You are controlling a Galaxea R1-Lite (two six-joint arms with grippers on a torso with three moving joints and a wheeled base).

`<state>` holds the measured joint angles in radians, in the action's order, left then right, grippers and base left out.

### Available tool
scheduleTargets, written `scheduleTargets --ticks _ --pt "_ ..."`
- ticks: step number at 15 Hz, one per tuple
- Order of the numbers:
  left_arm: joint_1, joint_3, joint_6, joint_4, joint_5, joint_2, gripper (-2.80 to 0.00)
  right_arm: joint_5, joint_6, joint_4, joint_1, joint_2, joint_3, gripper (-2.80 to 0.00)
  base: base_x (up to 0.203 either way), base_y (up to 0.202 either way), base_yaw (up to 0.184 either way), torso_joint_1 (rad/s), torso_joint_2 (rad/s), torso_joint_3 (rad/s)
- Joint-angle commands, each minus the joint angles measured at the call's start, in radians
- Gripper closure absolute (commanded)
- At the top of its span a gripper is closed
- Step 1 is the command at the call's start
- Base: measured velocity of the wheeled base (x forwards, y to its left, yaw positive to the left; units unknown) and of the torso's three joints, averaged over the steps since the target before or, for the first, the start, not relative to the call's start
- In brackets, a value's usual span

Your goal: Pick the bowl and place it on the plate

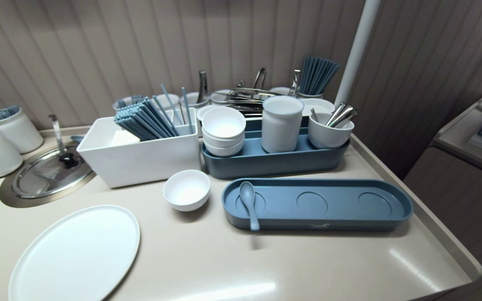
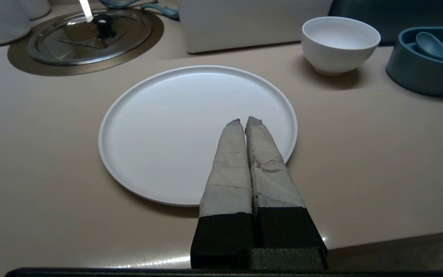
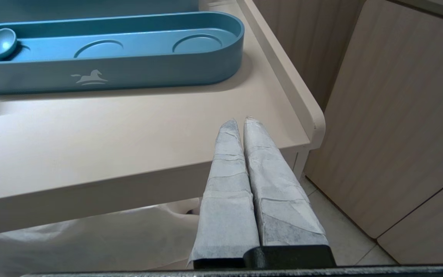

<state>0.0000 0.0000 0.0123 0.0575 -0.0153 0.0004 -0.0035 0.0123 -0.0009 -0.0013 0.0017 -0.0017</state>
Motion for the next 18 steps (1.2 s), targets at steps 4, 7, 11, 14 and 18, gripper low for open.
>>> scheduleTargets --ticks 4,7,11,14,18 --pt "0.0 0.029 0.0 0.001 0.0 0.0 0.0 0.0 0.003 -0.001 0.0 0.0 0.0 0.0 0.0 0.0 0.0 0.0 0.0 0.0" --pt "0.0 0.028 0.0 0.001 0.0 0.0 0.0 0.0 0.0 -0.002 0.0 0.0 0.002 0.0 0.0 0.0 0.0 0.0 0.0 0.0" --pt "0.0 0.028 -0.001 0.001 0.0 0.001 0.0 0.0 0.0 -0.002 0.0 0.0 0.002 0.0 0.0 0.0 0.0 0.0 0.0 0.0" --pt "0.0 0.028 0.0 0.001 0.0 0.001 0.0 0.0 0.0 -0.002 0.0 0.0 0.0 0.0 0.0 0.0 0.0 0.0 0.0 0.0" --pt "0.0 0.028 0.0 0.001 0.0 0.001 0.0 0.0 0.0 -0.002 0.0 -0.001 0.001 0.0 0.0 0.0 0.0 0.0 0.0 0.0"
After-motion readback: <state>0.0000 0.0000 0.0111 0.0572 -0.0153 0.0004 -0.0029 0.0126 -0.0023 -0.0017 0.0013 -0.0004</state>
